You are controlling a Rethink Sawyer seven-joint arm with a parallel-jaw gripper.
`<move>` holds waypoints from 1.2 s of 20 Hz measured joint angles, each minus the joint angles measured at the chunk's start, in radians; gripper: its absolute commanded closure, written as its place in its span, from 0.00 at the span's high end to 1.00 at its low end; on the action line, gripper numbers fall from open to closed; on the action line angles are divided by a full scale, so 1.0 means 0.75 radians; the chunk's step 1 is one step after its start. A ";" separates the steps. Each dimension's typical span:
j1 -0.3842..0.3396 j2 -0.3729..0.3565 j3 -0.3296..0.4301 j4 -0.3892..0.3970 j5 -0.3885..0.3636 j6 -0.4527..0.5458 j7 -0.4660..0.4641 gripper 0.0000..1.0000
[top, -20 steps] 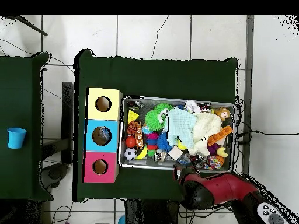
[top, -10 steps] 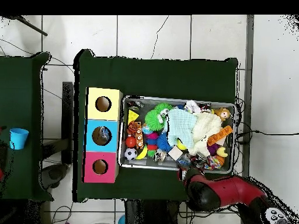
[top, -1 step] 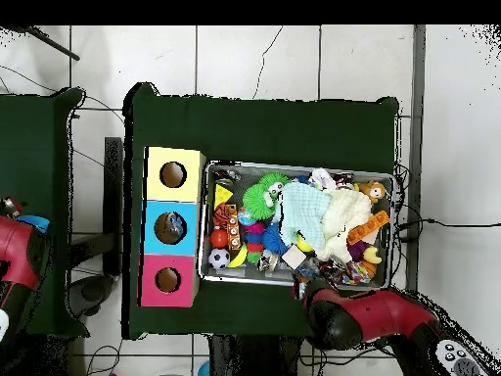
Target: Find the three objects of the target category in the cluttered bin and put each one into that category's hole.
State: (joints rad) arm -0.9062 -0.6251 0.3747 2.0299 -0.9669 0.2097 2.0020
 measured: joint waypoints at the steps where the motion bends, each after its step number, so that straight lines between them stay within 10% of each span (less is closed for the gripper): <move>1: 0.002 0.000 0.000 -0.001 0.000 0.000 0.000 1.00; 24: -0.117 0.033 0.100 -0.052 0.037 0.090 0.000 1.00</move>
State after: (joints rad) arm -0.9942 -0.6003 0.4499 1.9906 -0.9389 0.2775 2.0020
